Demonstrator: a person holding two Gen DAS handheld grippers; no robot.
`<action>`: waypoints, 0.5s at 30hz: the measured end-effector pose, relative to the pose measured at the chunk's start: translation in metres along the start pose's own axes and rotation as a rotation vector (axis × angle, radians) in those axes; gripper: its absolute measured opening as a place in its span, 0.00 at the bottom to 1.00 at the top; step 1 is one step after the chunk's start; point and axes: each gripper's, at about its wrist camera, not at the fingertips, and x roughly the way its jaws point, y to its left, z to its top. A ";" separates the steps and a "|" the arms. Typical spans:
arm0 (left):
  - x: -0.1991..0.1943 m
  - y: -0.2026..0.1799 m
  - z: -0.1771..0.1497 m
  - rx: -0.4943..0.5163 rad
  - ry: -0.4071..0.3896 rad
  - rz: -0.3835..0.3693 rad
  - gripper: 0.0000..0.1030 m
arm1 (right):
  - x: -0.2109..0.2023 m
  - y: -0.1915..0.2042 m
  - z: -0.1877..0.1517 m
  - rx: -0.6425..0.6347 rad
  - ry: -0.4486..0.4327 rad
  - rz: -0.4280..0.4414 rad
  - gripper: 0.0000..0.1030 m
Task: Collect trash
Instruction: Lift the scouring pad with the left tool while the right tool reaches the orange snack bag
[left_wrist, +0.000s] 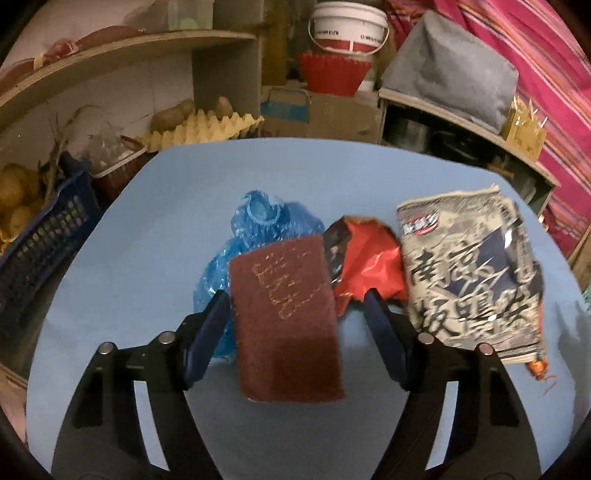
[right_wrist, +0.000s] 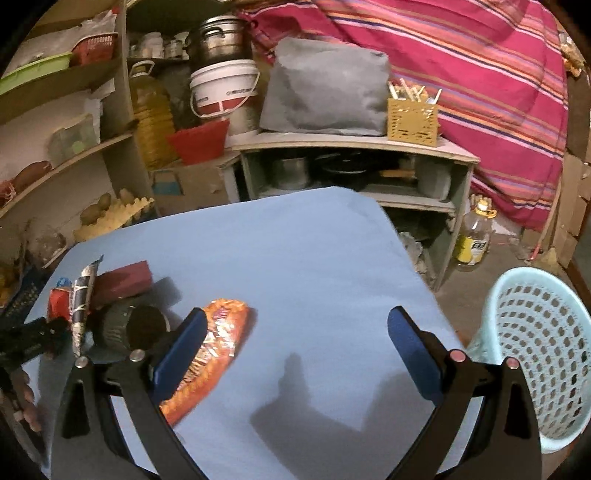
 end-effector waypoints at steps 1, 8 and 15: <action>0.003 0.000 -0.001 -0.002 0.019 -0.010 0.71 | 0.002 0.004 -0.001 -0.004 0.004 0.003 0.93; 0.011 0.008 -0.001 -0.026 0.054 -0.025 0.59 | 0.009 0.018 -0.004 -0.049 0.019 0.004 0.93; -0.004 0.001 -0.001 0.029 -0.003 0.018 0.56 | 0.013 0.018 -0.006 -0.064 0.034 -0.015 0.93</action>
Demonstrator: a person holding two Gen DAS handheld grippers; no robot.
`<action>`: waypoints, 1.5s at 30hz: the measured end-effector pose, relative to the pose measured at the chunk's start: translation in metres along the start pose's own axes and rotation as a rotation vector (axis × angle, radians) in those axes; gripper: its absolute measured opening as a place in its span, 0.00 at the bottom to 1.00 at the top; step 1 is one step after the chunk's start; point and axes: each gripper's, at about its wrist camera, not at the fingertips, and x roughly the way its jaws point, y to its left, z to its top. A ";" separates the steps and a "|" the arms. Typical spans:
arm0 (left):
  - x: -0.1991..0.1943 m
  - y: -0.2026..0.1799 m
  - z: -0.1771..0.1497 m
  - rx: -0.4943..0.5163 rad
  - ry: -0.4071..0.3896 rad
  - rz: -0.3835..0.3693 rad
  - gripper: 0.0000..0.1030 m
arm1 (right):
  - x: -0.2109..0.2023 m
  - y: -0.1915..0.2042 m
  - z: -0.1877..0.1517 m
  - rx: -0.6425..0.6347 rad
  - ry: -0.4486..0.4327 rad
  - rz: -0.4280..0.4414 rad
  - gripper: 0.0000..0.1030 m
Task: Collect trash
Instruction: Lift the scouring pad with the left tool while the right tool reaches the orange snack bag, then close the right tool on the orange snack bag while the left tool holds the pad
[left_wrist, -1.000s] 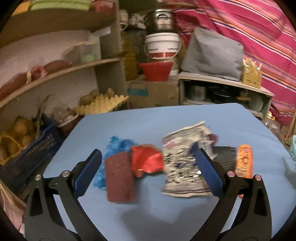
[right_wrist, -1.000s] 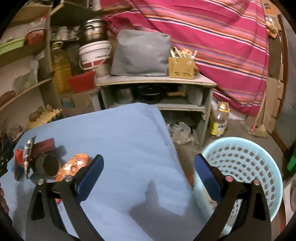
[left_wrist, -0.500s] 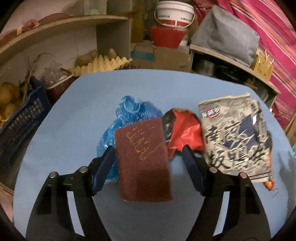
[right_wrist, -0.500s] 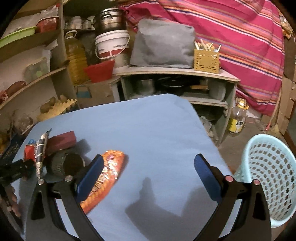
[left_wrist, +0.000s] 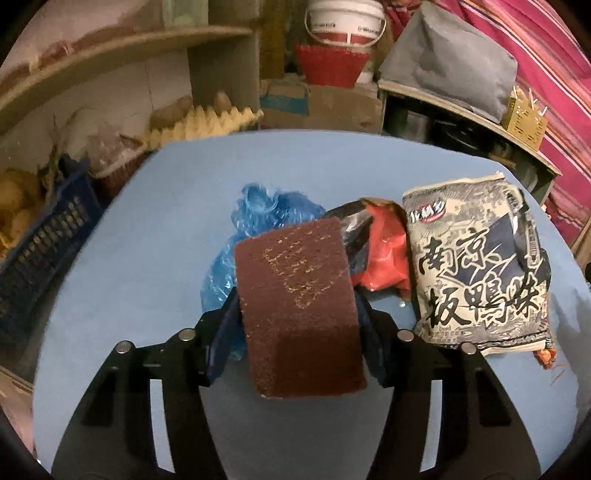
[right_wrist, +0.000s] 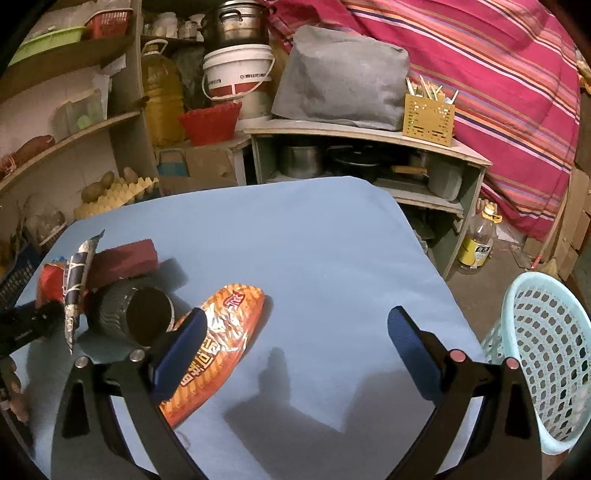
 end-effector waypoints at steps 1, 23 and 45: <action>-0.007 0.000 0.001 0.007 -0.026 0.021 0.56 | 0.000 0.000 0.000 0.001 0.000 -0.001 0.93; -0.068 0.025 0.013 -0.086 -0.243 0.072 0.56 | 0.056 0.050 -0.011 -0.049 0.209 0.013 0.93; -0.078 -0.012 0.017 -0.022 -0.308 0.088 0.56 | 0.052 0.046 -0.003 -0.107 0.178 0.046 0.08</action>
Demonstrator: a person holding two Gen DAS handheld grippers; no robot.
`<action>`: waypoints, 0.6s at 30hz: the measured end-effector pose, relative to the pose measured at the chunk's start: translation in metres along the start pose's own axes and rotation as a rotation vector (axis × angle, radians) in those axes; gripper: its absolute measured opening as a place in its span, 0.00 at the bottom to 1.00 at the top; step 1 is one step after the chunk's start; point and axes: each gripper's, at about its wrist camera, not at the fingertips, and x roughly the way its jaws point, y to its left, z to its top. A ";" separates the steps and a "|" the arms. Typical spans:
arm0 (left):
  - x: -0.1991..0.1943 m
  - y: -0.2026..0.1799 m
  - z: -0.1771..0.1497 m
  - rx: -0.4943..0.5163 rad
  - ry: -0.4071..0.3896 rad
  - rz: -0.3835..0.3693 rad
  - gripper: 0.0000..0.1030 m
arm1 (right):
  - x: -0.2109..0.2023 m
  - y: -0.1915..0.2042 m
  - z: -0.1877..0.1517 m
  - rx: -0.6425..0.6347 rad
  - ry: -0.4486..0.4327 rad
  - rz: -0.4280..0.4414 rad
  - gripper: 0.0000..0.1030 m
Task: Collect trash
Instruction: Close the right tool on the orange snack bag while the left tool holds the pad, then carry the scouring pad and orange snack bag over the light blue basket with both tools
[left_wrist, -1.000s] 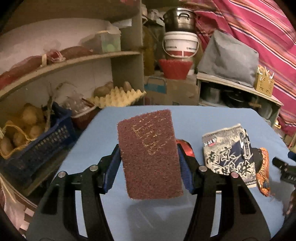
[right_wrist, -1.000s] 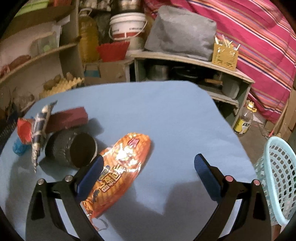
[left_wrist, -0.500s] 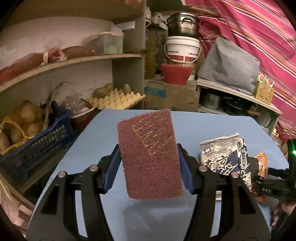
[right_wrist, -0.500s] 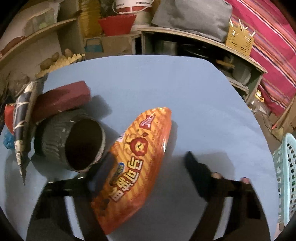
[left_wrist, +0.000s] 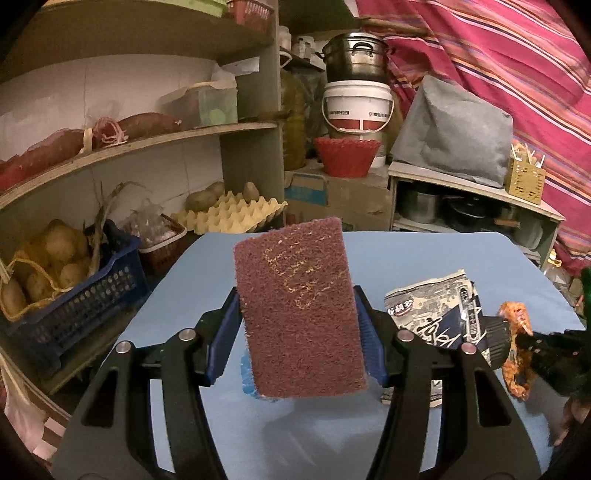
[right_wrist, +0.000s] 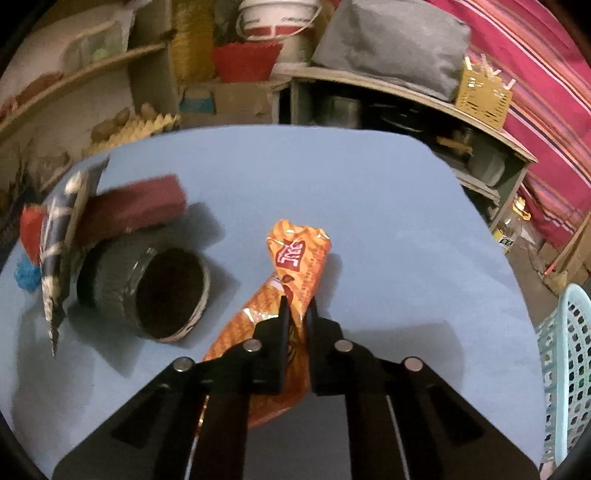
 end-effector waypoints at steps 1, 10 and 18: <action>-0.002 -0.002 0.000 0.003 -0.006 0.002 0.56 | -0.005 -0.006 0.002 0.017 -0.022 0.014 0.08; -0.017 -0.023 0.005 0.027 -0.044 -0.004 0.56 | -0.053 -0.039 0.007 0.037 -0.215 0.016 0.08; -0.031 -0.053 0.003 0.039 -0.051 -0.057 0.56 | -0.079 -0.070 0.001 0.037 -0.258 0.034 0.08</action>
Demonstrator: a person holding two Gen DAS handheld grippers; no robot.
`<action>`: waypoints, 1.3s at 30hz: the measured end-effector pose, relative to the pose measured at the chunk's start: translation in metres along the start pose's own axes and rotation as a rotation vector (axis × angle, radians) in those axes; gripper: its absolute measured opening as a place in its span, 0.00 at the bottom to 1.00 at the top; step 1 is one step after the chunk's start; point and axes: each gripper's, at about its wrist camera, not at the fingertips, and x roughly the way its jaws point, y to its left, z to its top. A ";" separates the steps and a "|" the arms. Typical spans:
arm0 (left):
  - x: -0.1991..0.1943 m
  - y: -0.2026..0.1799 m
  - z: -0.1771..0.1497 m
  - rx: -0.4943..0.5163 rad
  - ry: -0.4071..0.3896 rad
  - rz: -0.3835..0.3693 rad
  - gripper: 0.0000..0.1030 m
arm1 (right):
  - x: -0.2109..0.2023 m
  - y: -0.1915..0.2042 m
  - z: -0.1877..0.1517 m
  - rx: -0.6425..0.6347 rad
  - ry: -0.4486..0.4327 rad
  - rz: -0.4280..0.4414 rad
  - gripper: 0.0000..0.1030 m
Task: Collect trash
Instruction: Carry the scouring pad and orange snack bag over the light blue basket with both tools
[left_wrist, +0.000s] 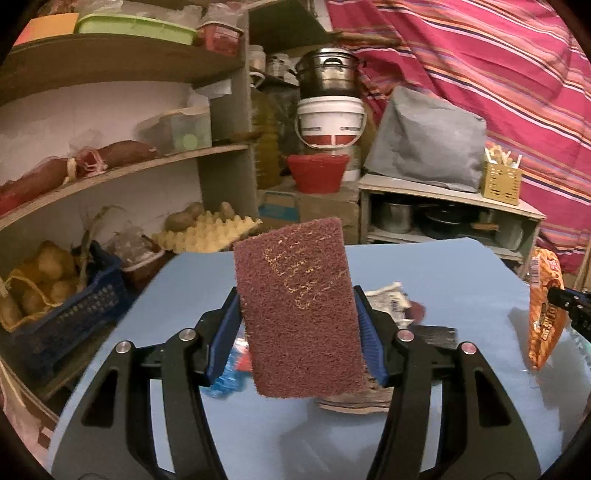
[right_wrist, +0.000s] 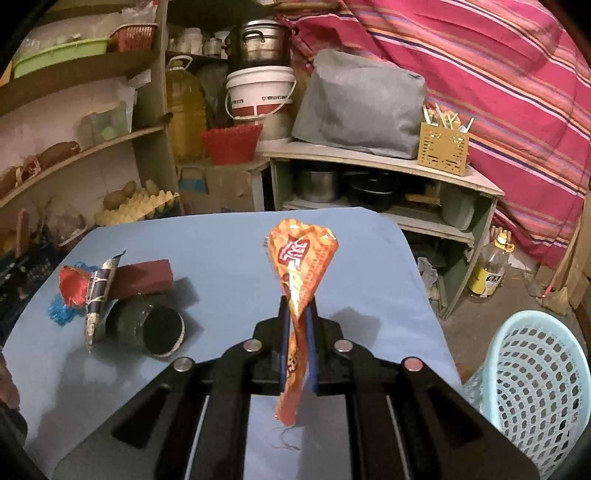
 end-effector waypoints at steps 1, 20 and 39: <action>-0.001 -0.006 -0.001 0.003 0.007 -0.011 0.56 | -0.003 -0.005 -0.001 0.004 -0.002 0.003 0.08; -0.029 -0.131 0.014 0.065 -0.020 -0.099 0.56 | -0.065 -0.105 0.004 0.077 -0.122 0.001 0.06; -0.065 -0.333 0.002 0.148 -0.036 -0.395 0.56 | -0.121 -0.259 -0.028 0.251 -0.172 -0.180 0.06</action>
